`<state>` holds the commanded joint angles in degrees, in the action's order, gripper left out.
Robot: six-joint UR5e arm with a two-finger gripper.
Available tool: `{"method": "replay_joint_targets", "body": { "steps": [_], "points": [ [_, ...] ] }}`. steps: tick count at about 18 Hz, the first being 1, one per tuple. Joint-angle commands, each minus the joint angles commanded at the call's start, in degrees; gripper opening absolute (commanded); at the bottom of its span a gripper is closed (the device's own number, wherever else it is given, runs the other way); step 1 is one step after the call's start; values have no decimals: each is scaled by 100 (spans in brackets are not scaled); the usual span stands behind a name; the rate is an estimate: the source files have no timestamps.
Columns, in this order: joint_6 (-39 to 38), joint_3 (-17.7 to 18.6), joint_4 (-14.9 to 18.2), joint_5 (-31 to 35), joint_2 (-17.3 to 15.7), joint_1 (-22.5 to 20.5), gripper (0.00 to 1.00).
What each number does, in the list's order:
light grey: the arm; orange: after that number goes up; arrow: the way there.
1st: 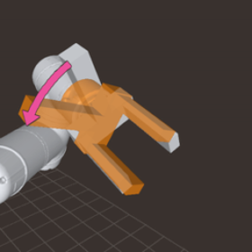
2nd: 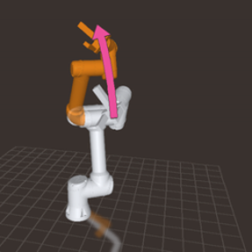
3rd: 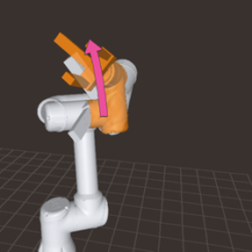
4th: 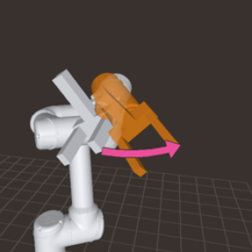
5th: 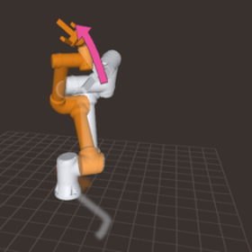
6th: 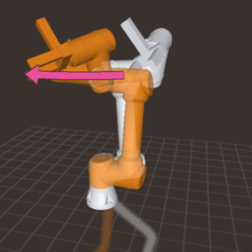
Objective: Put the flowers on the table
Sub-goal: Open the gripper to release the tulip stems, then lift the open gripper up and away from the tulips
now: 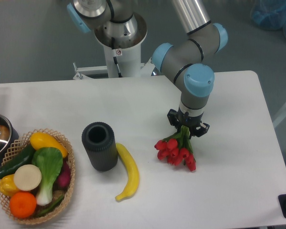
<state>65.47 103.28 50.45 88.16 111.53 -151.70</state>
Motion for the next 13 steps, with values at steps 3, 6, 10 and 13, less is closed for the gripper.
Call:
{"method": "replay_joint_targets", "body": {
  "steps": [3, 6, 10, 13],
  "points": [
    [150, -167, -44, -254, -9, -79, 100],
    [150, -264, -44, -492, -53, -316, 100],
    [202, -299, -53, -991, -192, -597, 100],
    [290, -343, -35, -1738, -299, -939, 100]
  ]
}}
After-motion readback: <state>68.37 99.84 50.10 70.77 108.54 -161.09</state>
